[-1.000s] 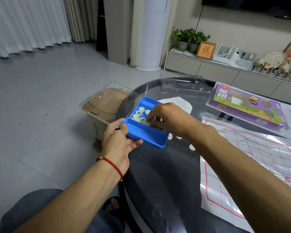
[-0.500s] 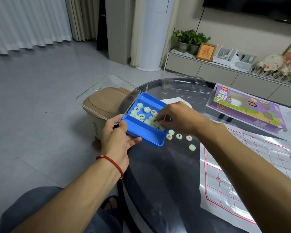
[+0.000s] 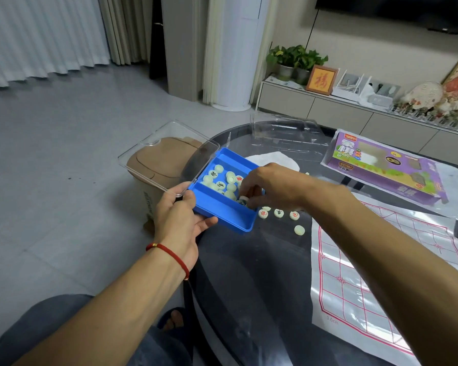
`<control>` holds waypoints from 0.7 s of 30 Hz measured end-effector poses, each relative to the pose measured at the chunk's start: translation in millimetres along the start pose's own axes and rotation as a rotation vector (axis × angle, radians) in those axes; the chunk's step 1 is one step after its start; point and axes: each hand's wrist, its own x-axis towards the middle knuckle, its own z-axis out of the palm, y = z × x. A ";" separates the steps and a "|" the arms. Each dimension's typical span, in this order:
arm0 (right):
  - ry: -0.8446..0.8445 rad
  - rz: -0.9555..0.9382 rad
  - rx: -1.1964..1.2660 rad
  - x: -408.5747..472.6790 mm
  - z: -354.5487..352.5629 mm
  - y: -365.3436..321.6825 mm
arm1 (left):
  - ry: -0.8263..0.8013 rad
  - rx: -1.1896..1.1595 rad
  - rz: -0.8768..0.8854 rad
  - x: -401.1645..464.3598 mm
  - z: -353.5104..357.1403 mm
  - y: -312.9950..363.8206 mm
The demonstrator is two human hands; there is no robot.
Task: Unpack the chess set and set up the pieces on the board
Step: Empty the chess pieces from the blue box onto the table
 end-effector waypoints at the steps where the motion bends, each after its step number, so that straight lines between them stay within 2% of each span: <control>1: -0.013 0.004 0.005 -0.4 -1.1 0.9 | -0.001 0.004 -0.002 0.0 0.3 0.0; 10: -0.089 0.025 0.046 -1.2 -7.0 3.6 | -0.010 0.013 -0.014 0.9 2.1 -1.0; 17: -0.077 0.049 0.139 -1.6 -0.6 5.7 | -0.010 0.015 -0.020 1.8 0.2 -2.5; 21: -0.070 0.063 0.113 0.1 4.2 5.8 | -0.006 0.025 -0.024 1.9 1.9 -4.3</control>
